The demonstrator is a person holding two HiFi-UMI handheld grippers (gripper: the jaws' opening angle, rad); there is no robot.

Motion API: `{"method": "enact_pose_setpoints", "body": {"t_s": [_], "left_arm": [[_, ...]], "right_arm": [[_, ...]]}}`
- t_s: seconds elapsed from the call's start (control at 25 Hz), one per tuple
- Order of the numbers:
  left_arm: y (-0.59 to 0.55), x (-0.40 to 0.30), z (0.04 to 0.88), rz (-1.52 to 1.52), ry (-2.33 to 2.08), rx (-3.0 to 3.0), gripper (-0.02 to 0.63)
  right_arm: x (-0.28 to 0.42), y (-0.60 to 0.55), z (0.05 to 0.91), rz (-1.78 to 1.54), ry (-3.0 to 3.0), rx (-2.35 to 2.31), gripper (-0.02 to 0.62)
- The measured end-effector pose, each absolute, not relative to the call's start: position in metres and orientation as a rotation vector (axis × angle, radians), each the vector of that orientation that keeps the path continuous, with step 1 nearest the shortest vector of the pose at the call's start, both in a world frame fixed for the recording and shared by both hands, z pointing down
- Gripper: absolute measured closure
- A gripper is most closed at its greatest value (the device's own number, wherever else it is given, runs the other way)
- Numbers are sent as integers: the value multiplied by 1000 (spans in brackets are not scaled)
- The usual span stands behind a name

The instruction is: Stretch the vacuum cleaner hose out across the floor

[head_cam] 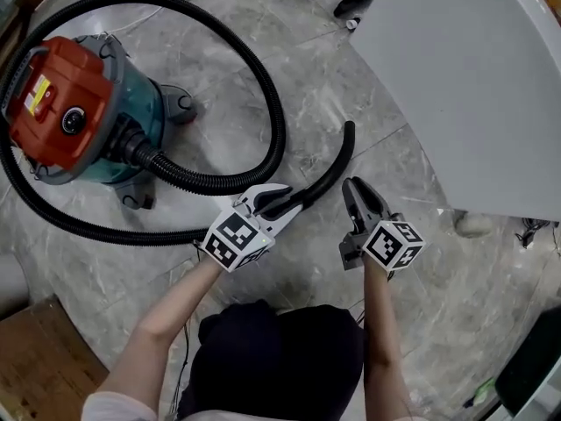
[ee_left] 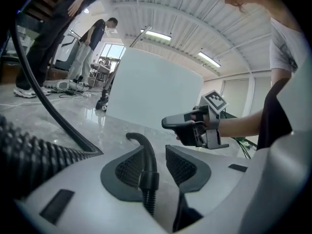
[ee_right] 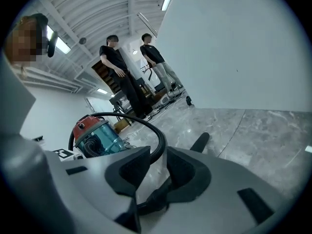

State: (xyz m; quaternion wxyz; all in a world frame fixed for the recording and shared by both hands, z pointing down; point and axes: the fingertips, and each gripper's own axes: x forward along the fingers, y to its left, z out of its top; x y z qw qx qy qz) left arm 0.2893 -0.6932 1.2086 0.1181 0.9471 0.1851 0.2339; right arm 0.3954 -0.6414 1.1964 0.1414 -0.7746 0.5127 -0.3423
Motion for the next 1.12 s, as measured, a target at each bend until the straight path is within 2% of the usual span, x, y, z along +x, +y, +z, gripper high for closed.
{"method": "enact_pose_setpoints", "body": {"t_s": [0.08, 0.16, 0.2, 0.28, 0.92, 1.12], "left_arm": [[-685, 289, 1226, 747, 575, 2758, 449], [-677, 287, 1244, 819, 601, 2729, 366], [-674, 286, 1254, 855, 608, 2709, 314], [-671, 283, 1270, 921, 614, 2687, 270], [-659, 274, 1330, 1108, 679, 2613, 258], [-662, 268, 1334, 1130, 652, 2602, 258]], "right_arm": [[396, -641, 1213, -1040, 1445, -2195, 432], [396, -639, 1229, -1087, 1401, -2169, 365], [396, -638, 1238, -1109, 1385, -2159, 350], [392, -638, 1254, -1157, 1369, -2125, 334], [374, -683, 1318, -1247, 1296, -1949, 333], [373, -684, 1312, -1217, 1243, -1894, 387]]}}
